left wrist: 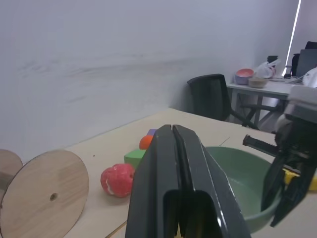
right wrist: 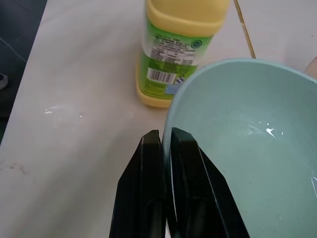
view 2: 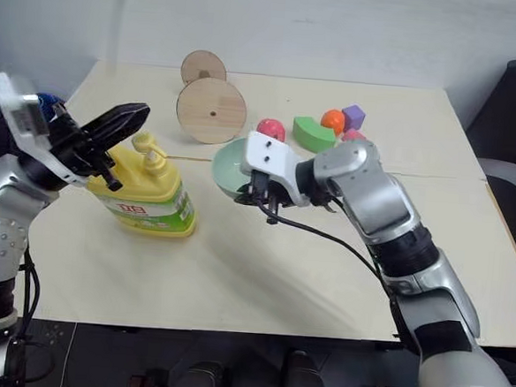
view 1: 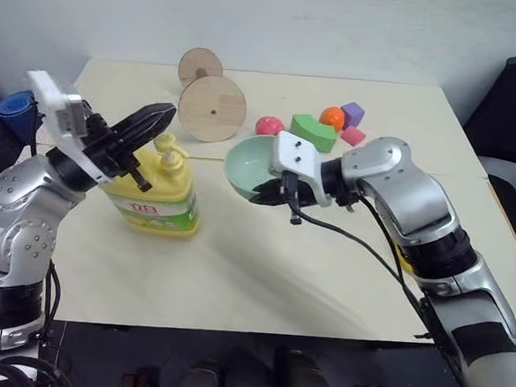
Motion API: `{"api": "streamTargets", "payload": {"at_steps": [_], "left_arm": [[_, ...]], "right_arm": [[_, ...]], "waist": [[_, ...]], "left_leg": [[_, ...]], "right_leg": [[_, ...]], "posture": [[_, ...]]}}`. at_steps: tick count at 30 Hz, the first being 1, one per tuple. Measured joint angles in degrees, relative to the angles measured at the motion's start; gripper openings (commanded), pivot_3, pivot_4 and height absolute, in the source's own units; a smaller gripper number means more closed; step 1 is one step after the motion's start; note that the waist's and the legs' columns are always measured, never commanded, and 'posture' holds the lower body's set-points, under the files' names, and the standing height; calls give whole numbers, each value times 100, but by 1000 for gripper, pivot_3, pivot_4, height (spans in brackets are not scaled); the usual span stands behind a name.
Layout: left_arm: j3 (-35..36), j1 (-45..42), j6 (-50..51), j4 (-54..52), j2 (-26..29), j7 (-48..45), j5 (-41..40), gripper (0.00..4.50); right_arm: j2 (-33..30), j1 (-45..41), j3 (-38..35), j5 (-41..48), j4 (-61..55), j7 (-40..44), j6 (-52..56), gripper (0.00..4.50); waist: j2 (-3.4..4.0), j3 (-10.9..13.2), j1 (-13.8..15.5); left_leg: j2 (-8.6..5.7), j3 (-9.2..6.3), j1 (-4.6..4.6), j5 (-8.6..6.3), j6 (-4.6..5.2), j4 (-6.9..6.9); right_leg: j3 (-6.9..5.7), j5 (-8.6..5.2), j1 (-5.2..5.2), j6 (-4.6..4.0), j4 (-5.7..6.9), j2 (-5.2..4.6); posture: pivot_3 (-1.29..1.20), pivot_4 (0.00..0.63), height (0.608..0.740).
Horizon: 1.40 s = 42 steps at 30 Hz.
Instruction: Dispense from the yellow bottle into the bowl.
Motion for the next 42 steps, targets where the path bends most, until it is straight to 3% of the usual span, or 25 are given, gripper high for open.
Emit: {"api": "streamTargets", "payload": {"at_steps": [6,23,34,42], "left_arm": [[-154,-61,224,29,-130,112,255,35],[-249,82,693,-413,-177,573,651,35],[-232,475,694,-605,-300,640,659,35],[-201,507,685,-602,-395,641,662,35]], "right_arm": [[385,-319,198,145,-355,-6,445,0],[581,-469,226,394,-412,-145,920,0],[766,-481,34,550,-359,-383,931,0],[772,-478,35,564,-331,-414,925,0]], "waist": [[-3,-2,-45],[-2,-7,-48],[90,-117,-54],[92,-132,-53]], "left_leg": [[-3,-5,2,1,-2,6],[-9,-6,16,5,-7,9],[-10,-4,30,6,-8,0],[-10,-4,30,6,-8,-1]], "right_leg": [[7,0,2,1,12,-5],[25,0,4,0,38,-10],[46,-1,7,-2,43,-11],[52,-2,6,-4,45,-11]], "posture": [[0,150,740],[0,150,740],[0,150,740],[0,150,740]]}}
